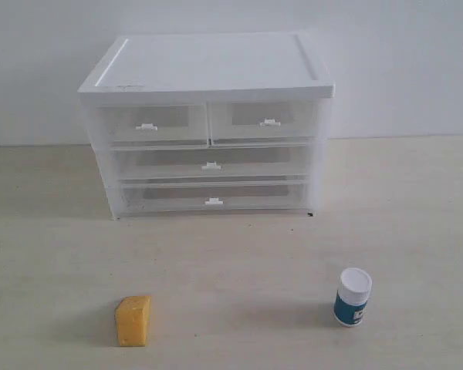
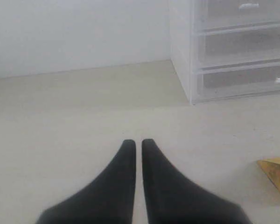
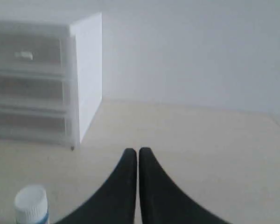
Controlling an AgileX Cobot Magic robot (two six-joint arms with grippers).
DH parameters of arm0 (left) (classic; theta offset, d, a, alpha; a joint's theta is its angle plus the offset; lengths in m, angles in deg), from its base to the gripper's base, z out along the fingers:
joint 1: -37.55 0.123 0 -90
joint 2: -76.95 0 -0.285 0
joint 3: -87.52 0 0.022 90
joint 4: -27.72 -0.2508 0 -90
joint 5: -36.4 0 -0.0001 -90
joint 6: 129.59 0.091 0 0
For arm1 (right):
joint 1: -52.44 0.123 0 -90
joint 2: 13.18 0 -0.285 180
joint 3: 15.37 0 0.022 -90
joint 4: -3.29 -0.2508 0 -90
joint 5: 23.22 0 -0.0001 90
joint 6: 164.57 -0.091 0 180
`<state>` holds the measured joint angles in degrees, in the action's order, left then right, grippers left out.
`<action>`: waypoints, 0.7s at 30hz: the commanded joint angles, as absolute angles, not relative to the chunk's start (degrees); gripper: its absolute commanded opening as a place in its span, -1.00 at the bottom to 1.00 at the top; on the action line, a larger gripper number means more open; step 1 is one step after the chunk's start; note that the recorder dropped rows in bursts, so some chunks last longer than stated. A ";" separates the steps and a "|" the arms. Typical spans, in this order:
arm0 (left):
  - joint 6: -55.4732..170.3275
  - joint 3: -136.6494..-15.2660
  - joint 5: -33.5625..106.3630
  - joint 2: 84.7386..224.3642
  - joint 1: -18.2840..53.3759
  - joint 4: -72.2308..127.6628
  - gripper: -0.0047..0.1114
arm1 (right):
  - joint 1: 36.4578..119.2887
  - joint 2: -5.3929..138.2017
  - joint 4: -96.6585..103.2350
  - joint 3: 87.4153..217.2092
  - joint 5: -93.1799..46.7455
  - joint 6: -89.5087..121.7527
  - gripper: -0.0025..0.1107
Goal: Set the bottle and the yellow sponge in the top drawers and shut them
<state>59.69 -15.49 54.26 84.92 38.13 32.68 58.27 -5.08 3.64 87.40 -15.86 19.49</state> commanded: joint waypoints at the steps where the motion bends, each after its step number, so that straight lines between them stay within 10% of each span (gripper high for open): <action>1: 59.92 -15.27 53.96 84.74 38.28 32.63 -0.85 | 58.19 -5.39 0.22 87.42 -30.19 14.88 -0.96; 21: 59.92 -15.27 53.96 84.74 38.28 32.63 -0.85 | 58.29 22.68 15.23 104.36 -45.24 -5.70 -0.96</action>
